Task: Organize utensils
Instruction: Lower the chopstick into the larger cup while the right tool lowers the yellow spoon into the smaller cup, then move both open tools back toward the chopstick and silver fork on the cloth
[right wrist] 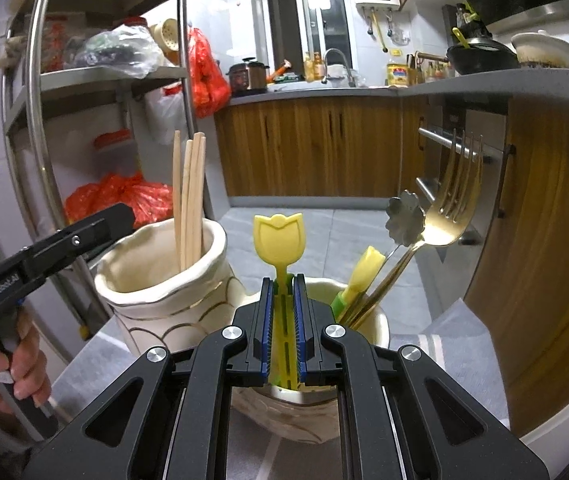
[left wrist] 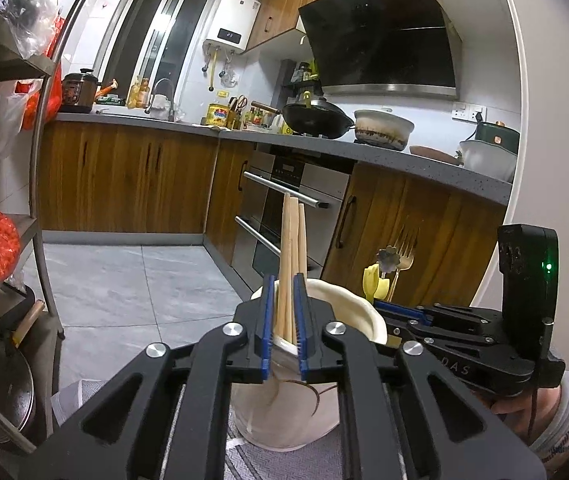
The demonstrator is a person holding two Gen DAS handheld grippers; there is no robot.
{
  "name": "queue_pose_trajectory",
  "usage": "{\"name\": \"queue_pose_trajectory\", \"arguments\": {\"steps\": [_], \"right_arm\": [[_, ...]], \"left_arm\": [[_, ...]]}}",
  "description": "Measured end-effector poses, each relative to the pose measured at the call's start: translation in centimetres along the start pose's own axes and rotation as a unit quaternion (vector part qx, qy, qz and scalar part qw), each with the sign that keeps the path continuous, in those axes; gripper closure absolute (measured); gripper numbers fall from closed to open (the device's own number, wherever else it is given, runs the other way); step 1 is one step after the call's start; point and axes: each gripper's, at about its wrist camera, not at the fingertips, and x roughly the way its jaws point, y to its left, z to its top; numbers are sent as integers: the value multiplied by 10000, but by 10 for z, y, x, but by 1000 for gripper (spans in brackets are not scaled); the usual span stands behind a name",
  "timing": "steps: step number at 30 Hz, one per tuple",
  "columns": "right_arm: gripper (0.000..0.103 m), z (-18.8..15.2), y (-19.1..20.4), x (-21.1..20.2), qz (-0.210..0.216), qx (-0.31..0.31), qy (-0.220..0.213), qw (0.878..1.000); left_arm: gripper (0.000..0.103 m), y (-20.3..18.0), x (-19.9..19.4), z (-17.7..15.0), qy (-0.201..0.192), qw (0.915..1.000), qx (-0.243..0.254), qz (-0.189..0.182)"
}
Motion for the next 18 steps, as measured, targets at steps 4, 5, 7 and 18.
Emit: {"name": "queue_pose_trajectory", "arguments": {"steps": [4,5,7,18], "right_arm": [[82,2,0,-4,22,-16,-89,10000],[82,2,0,-6,-6,-38,-119,9999],[80,3,1,-11,-15,-49,-171,9998],[18,-7,-7,-72,-322,114,-752,9966]], "left_arm": [[89,0,-2,1,-41,10000,2,14],[89,0,-2,2,-50,10000,-10,12],[86,0,-3,3,-63,10000,-17,17],[25,-2,-22,4,-286,9991,108,297]]}}
